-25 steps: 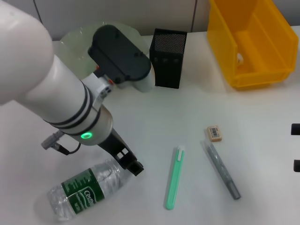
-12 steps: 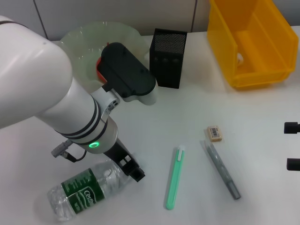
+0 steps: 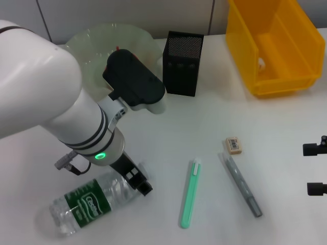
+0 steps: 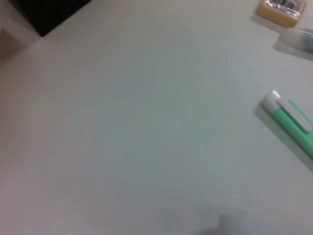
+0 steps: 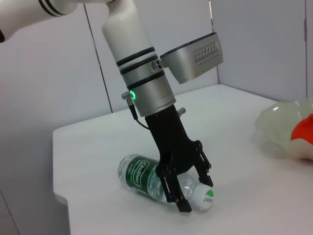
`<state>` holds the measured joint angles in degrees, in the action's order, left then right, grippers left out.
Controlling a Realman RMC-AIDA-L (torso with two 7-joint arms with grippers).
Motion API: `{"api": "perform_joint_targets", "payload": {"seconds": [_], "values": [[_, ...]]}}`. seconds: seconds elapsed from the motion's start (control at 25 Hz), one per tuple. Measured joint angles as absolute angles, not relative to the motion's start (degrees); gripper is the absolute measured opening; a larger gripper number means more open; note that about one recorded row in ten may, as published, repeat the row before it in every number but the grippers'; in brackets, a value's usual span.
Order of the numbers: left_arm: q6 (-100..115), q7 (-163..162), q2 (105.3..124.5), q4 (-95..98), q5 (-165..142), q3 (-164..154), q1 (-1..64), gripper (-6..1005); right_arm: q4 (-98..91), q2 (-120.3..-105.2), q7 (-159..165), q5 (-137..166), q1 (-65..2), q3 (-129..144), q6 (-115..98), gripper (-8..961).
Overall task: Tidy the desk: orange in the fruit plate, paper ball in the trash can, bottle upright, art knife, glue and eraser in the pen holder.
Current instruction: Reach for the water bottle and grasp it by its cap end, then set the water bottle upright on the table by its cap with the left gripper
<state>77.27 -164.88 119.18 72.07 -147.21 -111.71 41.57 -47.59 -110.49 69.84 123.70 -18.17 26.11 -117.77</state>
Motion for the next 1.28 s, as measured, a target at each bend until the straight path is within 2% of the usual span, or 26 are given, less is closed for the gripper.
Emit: {"api": "perform_joint_targets", "payload": {"seconds": [0.28, 0.4, 0.64, 0.88, 1.28], "values": [[76.9, -164.3, 119.18, 72.1, -147.2, -112.2, 42.0, 822, -47.5, -110.75, 69.9, 124.0, -18.2, 26.0, -116.5, 815], [76.7, -164.2, 119.18, 72.3, -147.3, -113.3, 42.4, 613, -47.5, -110.77, 69.9, 124.1, -18.3, 25.9, -116.3, 815], [76.5, -164.2, 119.18, 72.2, -147.4, -113.4, 42.6, 448, -46.8, -110.77, 69.9, 124.1, -18.3, 25.8, -116.0, 814], [76.7, -164.6, 119.18, 75.7, -149.3, -112.9, 41.6, 444, -46.8, -110.75, 69.9, 124.1, -18.6, 25.6, -116.0, 814], [81.1, -164.1, 118.65, 89.3, -153.6, -105.9, 34.6, 443, -46.8, -110.74, 70.3, 123.7, -19.0, 25.5, -116.4, 815]]}}
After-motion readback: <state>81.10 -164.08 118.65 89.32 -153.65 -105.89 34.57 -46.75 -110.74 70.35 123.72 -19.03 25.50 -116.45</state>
